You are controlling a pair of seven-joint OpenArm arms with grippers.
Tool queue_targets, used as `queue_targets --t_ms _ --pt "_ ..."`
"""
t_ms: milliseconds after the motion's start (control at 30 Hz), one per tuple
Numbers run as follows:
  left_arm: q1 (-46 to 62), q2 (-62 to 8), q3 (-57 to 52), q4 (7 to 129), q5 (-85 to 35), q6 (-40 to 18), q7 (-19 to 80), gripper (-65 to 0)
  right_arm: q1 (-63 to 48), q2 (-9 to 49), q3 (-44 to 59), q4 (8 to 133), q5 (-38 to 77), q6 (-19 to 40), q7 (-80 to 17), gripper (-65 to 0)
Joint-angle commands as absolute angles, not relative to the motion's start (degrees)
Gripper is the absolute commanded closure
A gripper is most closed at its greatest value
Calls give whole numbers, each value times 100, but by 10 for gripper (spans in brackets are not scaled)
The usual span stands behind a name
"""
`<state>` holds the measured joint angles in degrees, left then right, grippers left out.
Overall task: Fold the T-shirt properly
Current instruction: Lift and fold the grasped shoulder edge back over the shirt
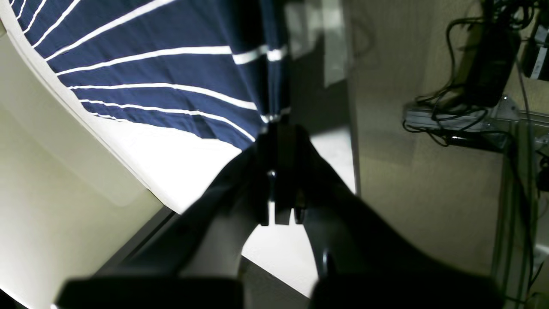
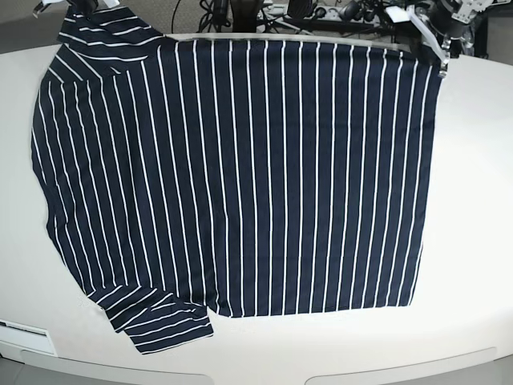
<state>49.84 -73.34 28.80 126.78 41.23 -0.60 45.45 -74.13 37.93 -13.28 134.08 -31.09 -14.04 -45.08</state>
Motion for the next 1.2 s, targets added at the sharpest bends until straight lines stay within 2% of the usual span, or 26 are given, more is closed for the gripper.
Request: queue_targets --t_ms 0,167,333,467,667,900,1033,1167 --pt "4995 -7419 2838 12761 4287 82 4639 0 -7500 3826 -1308 13500 -3201 -1509 -4534 0" --pt "4943 -7397 2689 12761 5072 694 4633 0 -7439 3826 -1306 13500 -4167 -1997 -4388 0" --pt "4525 -7188 2108 12761 5319 1341 4176 0 -6678 3988 -1306 13500 -4602 -2206 -4110 0" --pt "4005 -6923 1570 12733 4215 1347 3183 0 -5732 4239 -1306 13500 -3879 -1914 -3824 0" --pt "3234 -6475 1098 12558 3072 1004 2650 0 -4364 4309 -1306 13500 -2751 -1297 -3435 0" --pt "2836 -6458 1090 11972 2928 1009 2648 0 -3332 4681 -1306 13015 -2526 -1308 -3291 0" --pt "2838 -6445 1090 11732 2923 1009 2547 0 -2853 4687 -1306 12763 -2198 -1299 -2998 0" --pt "2838 -6324 1090 11697 2873 1009 2545 0 -2353 4683 -1308 12654 -1271 -690 -2714 0"
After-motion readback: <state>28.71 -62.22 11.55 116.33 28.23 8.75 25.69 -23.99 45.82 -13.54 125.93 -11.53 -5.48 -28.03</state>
